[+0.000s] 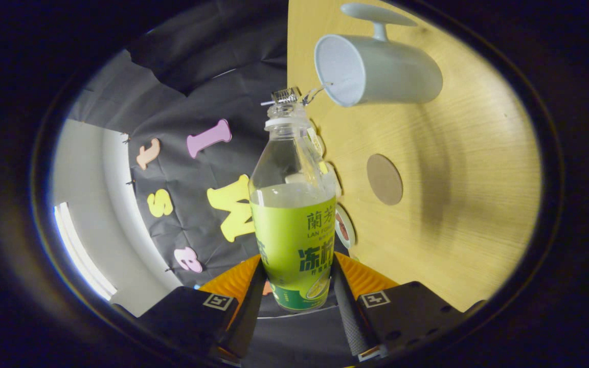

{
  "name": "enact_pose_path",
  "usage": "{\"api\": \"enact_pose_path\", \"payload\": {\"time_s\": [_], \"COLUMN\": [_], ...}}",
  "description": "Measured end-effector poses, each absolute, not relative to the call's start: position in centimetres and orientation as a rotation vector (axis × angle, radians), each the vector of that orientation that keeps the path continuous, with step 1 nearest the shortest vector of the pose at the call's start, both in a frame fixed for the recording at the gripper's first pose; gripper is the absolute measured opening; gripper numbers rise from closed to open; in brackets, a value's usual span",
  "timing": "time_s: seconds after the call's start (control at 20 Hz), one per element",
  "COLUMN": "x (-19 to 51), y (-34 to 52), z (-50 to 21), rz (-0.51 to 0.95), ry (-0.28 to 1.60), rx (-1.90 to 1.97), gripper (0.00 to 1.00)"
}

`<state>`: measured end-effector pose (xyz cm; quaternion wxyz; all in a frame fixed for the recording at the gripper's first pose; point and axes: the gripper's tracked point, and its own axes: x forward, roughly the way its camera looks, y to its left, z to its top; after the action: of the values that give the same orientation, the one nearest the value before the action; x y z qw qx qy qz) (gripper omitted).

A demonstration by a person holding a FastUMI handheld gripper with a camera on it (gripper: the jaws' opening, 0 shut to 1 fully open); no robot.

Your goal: Take the bottle from table, then pour the juice into the cup, finally place the bottle on the coaster

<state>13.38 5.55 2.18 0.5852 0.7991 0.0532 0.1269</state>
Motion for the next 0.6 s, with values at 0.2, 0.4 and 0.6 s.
{"api": "enact_pose_path", "payload": {"time_s": [0.2,0.4,0.6], "x": [13.6,13.6,13.7], "y": [5.4,5.1,4.9], "z": [3.0,3.8,4.0], "rz": [0.305,0.318,0.328], "ry": [0.113,0.101,0.091], "rx": [1.889,1.913,1.939], "gripper": [0.75,0.75,0.75]}}
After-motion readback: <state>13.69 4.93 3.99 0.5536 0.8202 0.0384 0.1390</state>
